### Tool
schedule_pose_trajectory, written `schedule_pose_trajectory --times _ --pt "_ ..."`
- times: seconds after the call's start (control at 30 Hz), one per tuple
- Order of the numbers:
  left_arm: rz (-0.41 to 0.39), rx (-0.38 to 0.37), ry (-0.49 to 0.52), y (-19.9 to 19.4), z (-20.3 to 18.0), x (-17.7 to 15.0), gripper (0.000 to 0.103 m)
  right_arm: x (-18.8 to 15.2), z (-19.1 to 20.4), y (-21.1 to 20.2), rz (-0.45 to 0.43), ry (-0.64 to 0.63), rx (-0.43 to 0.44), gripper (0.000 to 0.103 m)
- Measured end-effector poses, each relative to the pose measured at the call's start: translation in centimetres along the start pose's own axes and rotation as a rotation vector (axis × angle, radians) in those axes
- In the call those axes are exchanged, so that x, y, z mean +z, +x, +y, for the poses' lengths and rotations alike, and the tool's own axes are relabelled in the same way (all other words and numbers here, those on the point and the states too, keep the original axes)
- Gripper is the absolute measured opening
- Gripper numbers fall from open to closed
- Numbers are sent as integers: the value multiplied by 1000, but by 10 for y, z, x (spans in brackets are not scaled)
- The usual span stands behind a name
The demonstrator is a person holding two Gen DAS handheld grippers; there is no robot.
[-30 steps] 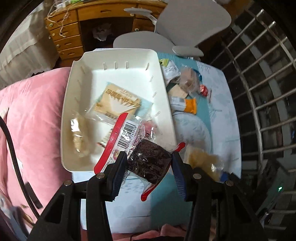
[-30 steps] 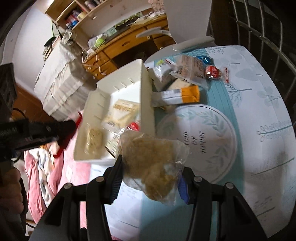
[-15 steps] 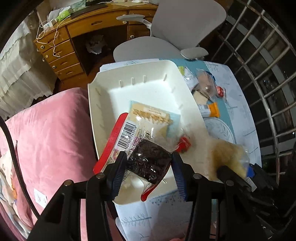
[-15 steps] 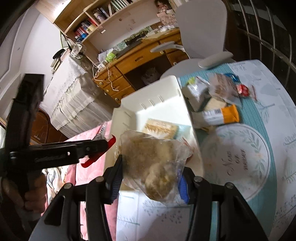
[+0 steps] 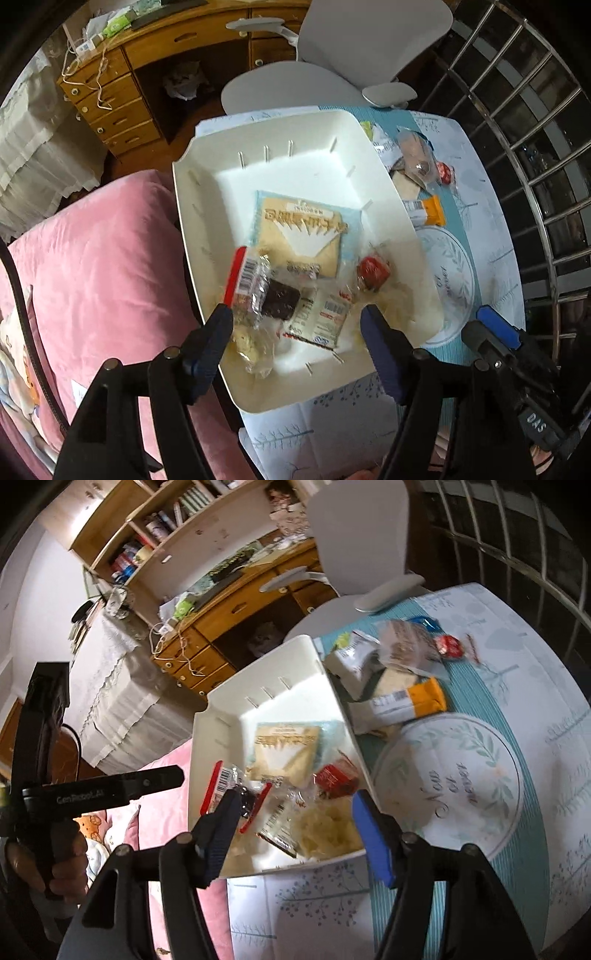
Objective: Organize snacks
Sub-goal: 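Move left tool to clear printed bread bag while right tool reaches orange-white bar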
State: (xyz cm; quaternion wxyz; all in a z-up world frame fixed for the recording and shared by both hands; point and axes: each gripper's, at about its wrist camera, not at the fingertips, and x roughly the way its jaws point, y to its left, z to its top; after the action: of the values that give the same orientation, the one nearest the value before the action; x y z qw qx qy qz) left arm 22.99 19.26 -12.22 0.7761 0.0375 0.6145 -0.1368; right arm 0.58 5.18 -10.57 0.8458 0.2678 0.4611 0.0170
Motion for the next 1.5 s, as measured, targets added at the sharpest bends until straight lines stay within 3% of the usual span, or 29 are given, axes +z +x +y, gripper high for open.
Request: schedule_pose_trajectory --times 0.23,0.5,0.87,0.97,1.2,1.5 --pt "38 -35 15 -4 -4 -3 72 -5 -20 -6 59 99 20 63" --pt "22 -60 40 -12 -13 12 77 5 -42 -12 93 200 12 63" --pt "1 -59 97 -13 -56 74 81 31 -66 11 96 253 16 63" --pt "-4 -59 127 -9 -74 97 84 39 -75 23 89 274 35 69" --pt "28 -89 151 22 -118 141 85 52 -105 56 102 326 47 69" --pt "19 -163 126 87 -157 191 88 64 -141 92 27 326 144 72"
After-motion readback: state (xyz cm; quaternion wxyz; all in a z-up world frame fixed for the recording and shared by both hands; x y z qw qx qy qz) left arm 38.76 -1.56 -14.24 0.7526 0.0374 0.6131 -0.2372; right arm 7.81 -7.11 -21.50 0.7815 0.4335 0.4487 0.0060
